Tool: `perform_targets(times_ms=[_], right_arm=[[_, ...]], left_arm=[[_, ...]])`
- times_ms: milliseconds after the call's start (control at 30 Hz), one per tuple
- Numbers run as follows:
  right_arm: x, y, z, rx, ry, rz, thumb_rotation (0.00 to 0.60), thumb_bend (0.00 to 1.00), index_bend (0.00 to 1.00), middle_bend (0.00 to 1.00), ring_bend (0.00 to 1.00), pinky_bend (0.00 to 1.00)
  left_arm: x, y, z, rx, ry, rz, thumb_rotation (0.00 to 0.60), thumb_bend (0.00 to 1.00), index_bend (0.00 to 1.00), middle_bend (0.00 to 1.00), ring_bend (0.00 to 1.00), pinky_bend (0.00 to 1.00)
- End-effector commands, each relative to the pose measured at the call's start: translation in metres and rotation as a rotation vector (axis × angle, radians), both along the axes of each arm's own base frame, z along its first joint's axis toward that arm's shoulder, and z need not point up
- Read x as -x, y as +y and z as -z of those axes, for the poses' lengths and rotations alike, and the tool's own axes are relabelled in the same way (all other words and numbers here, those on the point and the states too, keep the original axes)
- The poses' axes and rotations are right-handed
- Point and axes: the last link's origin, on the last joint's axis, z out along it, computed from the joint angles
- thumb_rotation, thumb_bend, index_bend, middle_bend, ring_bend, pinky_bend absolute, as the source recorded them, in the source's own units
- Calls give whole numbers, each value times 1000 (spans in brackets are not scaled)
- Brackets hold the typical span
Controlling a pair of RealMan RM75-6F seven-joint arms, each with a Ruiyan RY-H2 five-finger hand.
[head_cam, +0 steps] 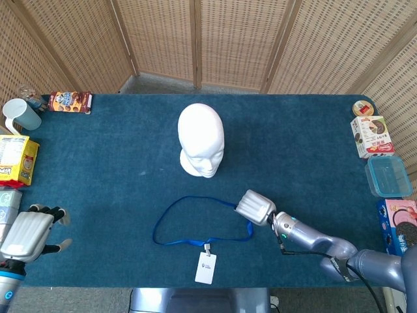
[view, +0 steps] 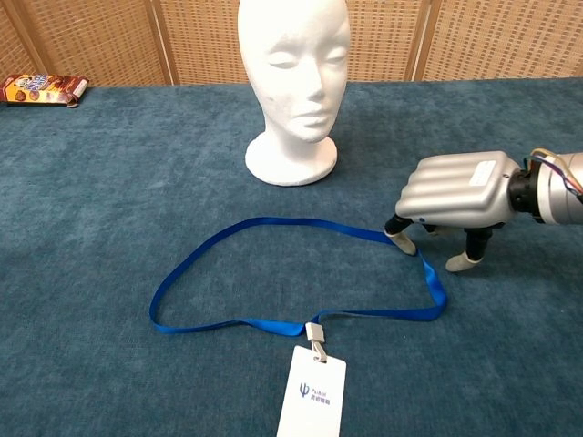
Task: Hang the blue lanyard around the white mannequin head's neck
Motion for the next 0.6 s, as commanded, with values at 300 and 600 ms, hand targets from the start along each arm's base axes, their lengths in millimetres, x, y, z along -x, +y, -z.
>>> perform_targets(times_ms=[300,600], right_arm=[[6,3,-6,18,14,2,600,273,473,977,1000,1000],[10,6,-7,23,27,8,600,307,503,969,1000,1000]], left_arm=[[-2,0,2,4,-4,6,555,131,503,515,497,331],[-2,1,3,7,-6,7,556,132,503,515,497,331]])
